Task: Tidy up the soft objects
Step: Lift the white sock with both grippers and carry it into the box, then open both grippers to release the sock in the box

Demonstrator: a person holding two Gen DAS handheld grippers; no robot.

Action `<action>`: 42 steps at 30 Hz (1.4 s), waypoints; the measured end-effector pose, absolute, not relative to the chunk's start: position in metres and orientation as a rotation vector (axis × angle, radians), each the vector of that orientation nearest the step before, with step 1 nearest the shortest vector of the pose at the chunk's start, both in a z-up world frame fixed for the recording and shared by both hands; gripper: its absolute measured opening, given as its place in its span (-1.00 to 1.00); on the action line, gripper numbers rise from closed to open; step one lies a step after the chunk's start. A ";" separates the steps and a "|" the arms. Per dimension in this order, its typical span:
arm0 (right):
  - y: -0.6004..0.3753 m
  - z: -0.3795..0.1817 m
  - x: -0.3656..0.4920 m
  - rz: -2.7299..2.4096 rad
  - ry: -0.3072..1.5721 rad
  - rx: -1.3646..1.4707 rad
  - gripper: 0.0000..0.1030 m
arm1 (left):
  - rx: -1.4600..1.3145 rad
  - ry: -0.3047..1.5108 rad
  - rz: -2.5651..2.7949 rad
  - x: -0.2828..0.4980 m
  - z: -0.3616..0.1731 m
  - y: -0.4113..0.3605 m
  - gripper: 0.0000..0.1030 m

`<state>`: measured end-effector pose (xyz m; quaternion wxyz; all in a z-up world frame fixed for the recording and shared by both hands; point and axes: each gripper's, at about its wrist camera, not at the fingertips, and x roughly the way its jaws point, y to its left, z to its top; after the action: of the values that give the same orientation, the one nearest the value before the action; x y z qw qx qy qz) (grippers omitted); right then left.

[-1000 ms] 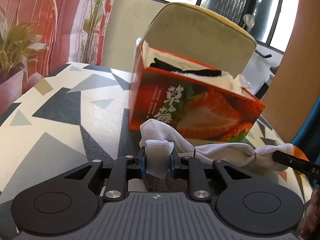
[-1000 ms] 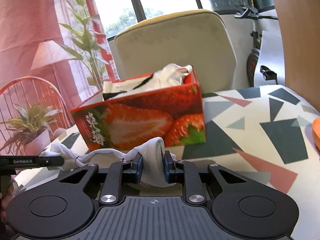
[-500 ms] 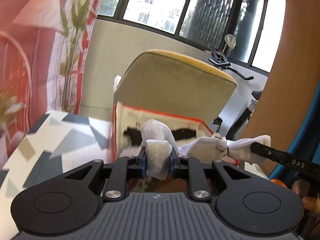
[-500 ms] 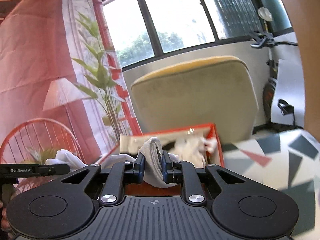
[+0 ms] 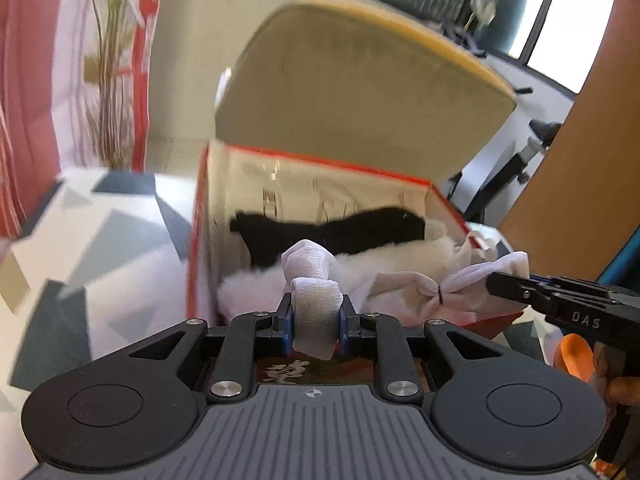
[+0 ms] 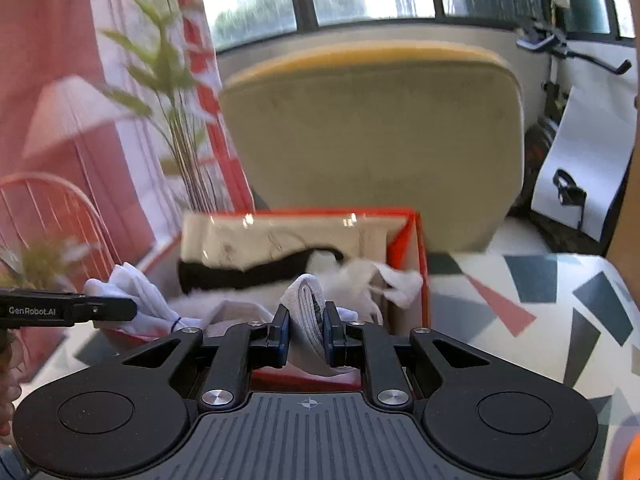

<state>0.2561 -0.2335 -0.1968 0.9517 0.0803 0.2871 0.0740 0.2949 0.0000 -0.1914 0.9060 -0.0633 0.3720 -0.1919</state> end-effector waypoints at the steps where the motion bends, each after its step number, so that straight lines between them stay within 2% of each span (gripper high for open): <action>1: -0.231 -0.201 0.261 0.144 0.604 0.155 -0.71 | -0.123 0.780 -0.397 0.299 -0.194 -0.004 -0.57; 12: -0.222 -0.234 0.309 0.102 0.779 0.123 -0.72 | -0.093 0.869 -0.375 0.332 -0.213 -0.014 -0.57; 22: -0.234 -0.241 0.307 0.064 0.790 0.154 -0.68 | -0.058 0.855 -0.365 0.334 -0.214 -0.013 -0.54; 24: -0.232 -0.239 0.305 0.053 0.782 0.124 -0.57 | -0.061 0.843 -0.375 0.331 -0.212 -0.012 -0.38; 26: -0.232 -0.237 0.302 0.045 0.773 0.105 -0.49 | -0.067 0.825 -0.388 0.328 -0.208 -0.010 -0.09; 28: -0.233 -0.235 0.296 0.042 0.758 0.103 -0.47 | -0.056 0.802 -0.380 0.324 -0.204 -0.009 0.09; 29: -0.233 -0.233 0.293 0.041 0.746 0.097 -0.46 | -0.048 0.786 -0.379 0.321 -0.201 -0.009 0.12; 31: -0.232 -0.229 0.285 0.045 0.715 0.077 -0.37 | -0.038 0.759 -0.380 0.316 -0.196 -0.009 0.18; 32: -0.232 -0.227 0.280 0.046 0.694 0.072 -0.23 | -0.035 0.739 -0.378 0.311 -0.192 -0.008 0.20; 33: -0.232 -0.225 0.274 0.051 0.664 0.073 0.00 | -0.036 0.719 -0.376 0.307 -0.189 -0.007 0.20; 34: -0.233 -0.222 0.268 0.061 0.628 0.082 0.14 | -0.038 0.691 -0.378 0.302 -0.186 -0.006 0.29; 35: -0.235 -0.220 0.262 0.068 0.592 0.094 0.38 | -0.040 0.664 -0.384 0.297 -0.182 -0.005 0.53; 37: -0.238 -0.215 0.251 0.073 0.523 0.103 0.59 | -0.034 0.603 -0.383 0.285 -0.176 -0.004 0.89; 39: -0.239 -0.213 0.241 0.076 0.472 0.092 0.82 | -0.012 0.536 -0.372 0.269 -0.170 -0.004 0.92; 42: -0.242 -0.213 0.226 0.077 0.426 0.095 0.96 | 0.039 0.502 -0.378 0.252 -0.166 -0.008 0.97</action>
<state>0.2265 -0.2416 -0.2129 0.9755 0.0471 0.2114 0.0380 0.2515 -0.0078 -0.1664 0.9508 0.0191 0.2469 -0.1861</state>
